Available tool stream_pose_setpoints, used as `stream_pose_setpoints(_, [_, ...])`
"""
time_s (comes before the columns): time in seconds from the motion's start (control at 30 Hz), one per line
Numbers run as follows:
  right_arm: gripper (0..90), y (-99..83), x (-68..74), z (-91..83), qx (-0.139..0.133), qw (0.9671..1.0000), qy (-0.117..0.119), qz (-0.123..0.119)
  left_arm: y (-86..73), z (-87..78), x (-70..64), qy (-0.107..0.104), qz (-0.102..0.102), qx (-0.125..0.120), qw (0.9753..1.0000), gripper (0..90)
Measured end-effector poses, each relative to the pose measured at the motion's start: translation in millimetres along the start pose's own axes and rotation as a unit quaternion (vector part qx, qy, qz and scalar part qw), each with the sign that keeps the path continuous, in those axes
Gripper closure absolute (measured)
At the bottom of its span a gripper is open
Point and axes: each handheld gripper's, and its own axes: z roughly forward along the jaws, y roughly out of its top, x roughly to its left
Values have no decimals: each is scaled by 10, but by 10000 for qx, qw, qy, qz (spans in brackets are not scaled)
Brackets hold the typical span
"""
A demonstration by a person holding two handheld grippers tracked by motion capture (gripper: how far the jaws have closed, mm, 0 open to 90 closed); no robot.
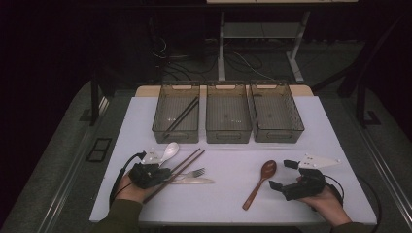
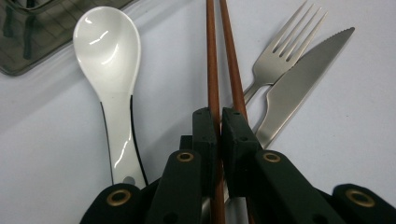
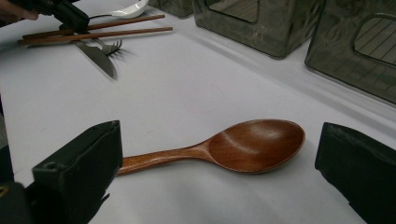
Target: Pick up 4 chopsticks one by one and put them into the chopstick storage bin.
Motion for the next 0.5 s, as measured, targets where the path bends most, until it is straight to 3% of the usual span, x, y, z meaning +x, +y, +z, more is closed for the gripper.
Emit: stream_pose_setpoints(0.5, [10, 0, 2, 2, 12, 10000, 5, -1, 27, -76, 19, -104, -62, -83, 9999, 839])
